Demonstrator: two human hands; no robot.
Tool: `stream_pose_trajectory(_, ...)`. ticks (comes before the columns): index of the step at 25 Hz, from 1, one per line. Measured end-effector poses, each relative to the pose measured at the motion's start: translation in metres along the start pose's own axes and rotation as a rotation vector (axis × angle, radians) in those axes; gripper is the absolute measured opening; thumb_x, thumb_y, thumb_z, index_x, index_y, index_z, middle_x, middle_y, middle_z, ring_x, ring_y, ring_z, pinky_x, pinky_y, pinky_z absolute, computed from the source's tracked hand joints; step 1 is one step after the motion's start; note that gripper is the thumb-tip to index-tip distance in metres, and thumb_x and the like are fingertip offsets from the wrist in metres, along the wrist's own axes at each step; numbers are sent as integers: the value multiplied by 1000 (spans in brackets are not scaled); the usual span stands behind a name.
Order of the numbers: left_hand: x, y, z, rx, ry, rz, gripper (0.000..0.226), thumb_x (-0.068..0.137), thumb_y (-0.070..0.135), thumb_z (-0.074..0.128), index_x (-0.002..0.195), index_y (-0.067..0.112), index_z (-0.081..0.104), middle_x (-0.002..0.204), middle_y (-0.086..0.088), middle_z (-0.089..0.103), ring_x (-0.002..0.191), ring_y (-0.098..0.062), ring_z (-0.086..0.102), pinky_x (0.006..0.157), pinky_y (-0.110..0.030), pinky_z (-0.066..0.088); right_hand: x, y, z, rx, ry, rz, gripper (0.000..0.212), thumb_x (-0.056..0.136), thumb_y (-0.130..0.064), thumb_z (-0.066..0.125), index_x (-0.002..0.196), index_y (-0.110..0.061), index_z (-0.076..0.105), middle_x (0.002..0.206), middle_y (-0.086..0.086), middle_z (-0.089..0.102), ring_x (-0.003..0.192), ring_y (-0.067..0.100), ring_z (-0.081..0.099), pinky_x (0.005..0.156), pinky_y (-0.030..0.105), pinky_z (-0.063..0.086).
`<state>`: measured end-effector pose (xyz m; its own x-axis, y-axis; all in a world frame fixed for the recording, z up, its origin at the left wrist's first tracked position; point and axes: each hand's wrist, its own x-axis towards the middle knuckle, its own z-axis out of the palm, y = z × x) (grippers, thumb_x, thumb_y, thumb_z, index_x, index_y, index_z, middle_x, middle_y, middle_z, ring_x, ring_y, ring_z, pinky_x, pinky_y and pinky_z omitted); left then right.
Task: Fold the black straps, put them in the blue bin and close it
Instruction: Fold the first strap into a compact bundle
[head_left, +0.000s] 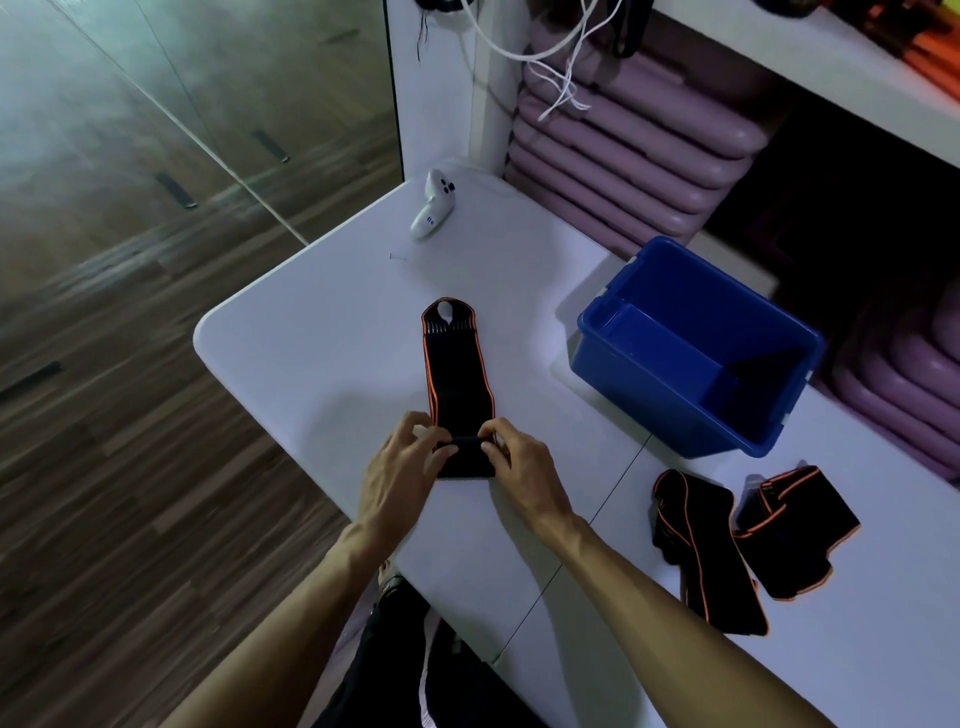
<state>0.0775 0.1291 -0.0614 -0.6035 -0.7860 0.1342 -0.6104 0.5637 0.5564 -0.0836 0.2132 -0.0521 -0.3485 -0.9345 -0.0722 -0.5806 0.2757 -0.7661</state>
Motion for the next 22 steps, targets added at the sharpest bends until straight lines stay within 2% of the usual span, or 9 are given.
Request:
stream_pose_trajectory(2,-5,-13,-1,89,-90,141,42,85,49,61,116,20,62,120,1,56,93,-16,60,58,-32,54,-2,2,2,46,14,18,12,98,-15,56,107,-12,64,93,1,68,85,12,64,72,11,50)
stream_pose_trajectory(4,-9,-22,-4,199,-164,225,53,80,48,66,123,17,58,123,1,57,100,-18,61,56,-32,56,-3,4,2,40,19,12,17,98,-17,57,111,-11,66,99,5,69,92,17,64,80,23,54)
stream_pose_trajectory(7,-5,-18,-8,231,-153,267,48,79,35,71,118,12,59,111,-4,63,93,-24,65,54,-32,55,-8,11,-3,-117,-78,-34,45,92,-37,64,131,-15,59,114,3,57,106,15,52,84,30,54)
stream_pose_trajectory(9,-1,-11,-14,237,-150,310,42,83,39,61,114,11,60,103,-4,63,88,-24,63,55,-31,53,-11,16,-7,-314,-144,-101,63,84,-44,70,138,-17,52,127,5,50,112,19,47,80,29,57)
stream_pose_trajectory(11,1,-10,-18,288,-164,375,44,85,43,50,111,10,62,104,-5,63,91,-24,62,61,-31,54,-12,18,-8,-445,-109,-193,57,85,-35,73,135,-14,55,134,11,49,110,28,51,74,34,60)
stream_pose_trajectory(13,2,-12,-20,314,-215,404,46,87,44,45,112,9,62,116,-6,60,105,-24,58,74,-35,57,-10,17,-6,-490,-66,-269,49,87,-26,72,131,-10,59,133,13,53,103,32,56,67,38,61)
stream_pose_trajectory(17,11,-15,-28,225,-254,377,46,96,45,35,111,14,64,136,-6,51,129,-23,45,95,-38,48,-7,20,-9,-520,-82,-356,49,87,-22,72,132,-9,58,123,11,60,98,31,57,64,39,60)
stream_pose_trajectory(19,24,-9,-27,173,-249,270,50,98,46,27,110,14,64,141,-6,48,132,-24,43,97,-43,46,-9,20,-11,-567,-74,-375,50,86,-20,73,133,-10,58,120,11,61,95,31,58,61,39,59)
stream_pose_trajectory(22,35,-7,-15,166,-338,127,58,97,48,20,139,18,46,153,-13,34,140,-31,34,106,-48,40,-14,17,-11,-602,-61,-386,50,85,-12,73,132,-7,58,120,13,63,94,33,60,60,40,59)
